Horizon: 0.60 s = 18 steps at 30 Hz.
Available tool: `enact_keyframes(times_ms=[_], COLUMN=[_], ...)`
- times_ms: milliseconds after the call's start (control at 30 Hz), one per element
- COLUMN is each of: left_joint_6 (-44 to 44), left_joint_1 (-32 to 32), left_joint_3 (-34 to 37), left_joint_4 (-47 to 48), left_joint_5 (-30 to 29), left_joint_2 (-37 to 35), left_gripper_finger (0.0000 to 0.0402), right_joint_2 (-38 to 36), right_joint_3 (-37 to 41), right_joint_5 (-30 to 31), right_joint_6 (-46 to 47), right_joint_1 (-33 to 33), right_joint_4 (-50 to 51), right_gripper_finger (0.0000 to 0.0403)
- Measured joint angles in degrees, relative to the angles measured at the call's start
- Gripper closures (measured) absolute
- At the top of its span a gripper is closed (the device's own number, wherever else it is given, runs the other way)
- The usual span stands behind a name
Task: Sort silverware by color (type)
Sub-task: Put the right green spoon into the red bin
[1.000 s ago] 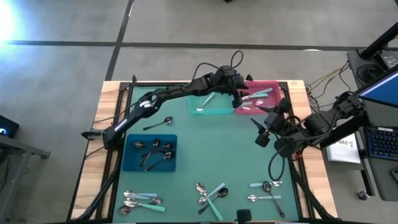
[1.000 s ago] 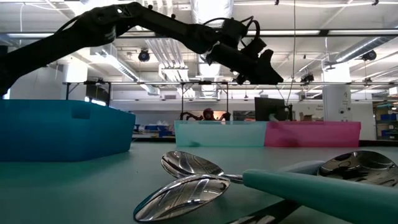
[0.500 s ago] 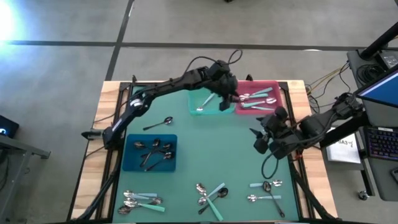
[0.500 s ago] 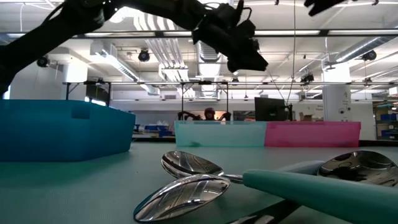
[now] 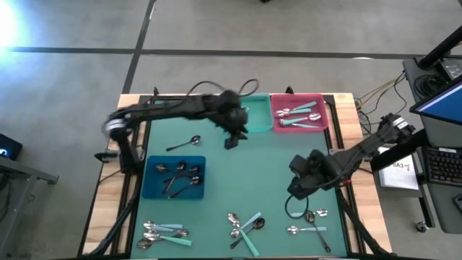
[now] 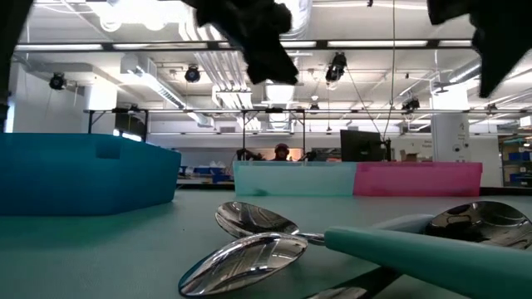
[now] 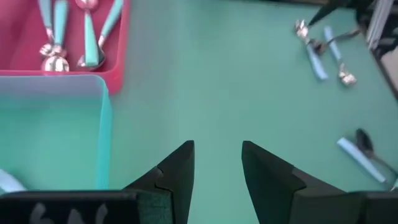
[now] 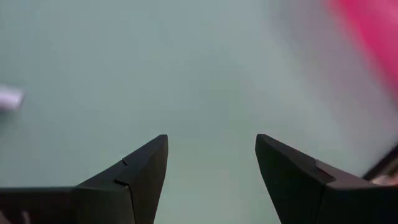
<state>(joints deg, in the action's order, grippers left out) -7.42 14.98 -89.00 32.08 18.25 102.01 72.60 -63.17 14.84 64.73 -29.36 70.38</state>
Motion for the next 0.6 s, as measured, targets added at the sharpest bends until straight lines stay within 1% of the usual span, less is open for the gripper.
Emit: enact_keyframes(times_ms=[133,233,333,400,533,600], left_joint_6=[6.57,10.64,14.88,17.45,22.14,22.89], left_joint_1=[-4.02,-7.61,-11.03,-13.07,-16.41,-17.84], left_joint_3=[15.16,24.75,32.51,36.67,42.82,45.11], left_joint_4=[-11.86,-20.26,-27.48,-31.86,-39.62,-43.31], left_joint_5=[-5.52,-10.76,-13.98,-14.34,-14.65,-16.07], left_joint_2=[-11.95,-19.55,-25.36,-28.58,-32.64,-33.85], left_gripper_finger=[0.0284,0.0284,0.0284,0.0284,0.0284,0.0284], right_joint_2=[2.34,4.40,6.50,7.79,10.66,12.06], right_joint_3=[1.18,1.13,0.76,0.74,0.74,0.74], right_joint_5=[-11.23,-17.28,-20.83,-22.60,-24.42,-24.49], right_joint_6=[0.09,2.15,6.28,10.21,17.39,20.35], right_joint_1=[-0.19,-0.92,-2.69,-4.56,-8.83,-10.81], right_joint_4=[-5.70,-8.23,-9.53,-10.08,-12.89,-15.01], right_gripper_finger=[0.0170,0.0170,0.0170,0.0170,0.0170,0.0170])
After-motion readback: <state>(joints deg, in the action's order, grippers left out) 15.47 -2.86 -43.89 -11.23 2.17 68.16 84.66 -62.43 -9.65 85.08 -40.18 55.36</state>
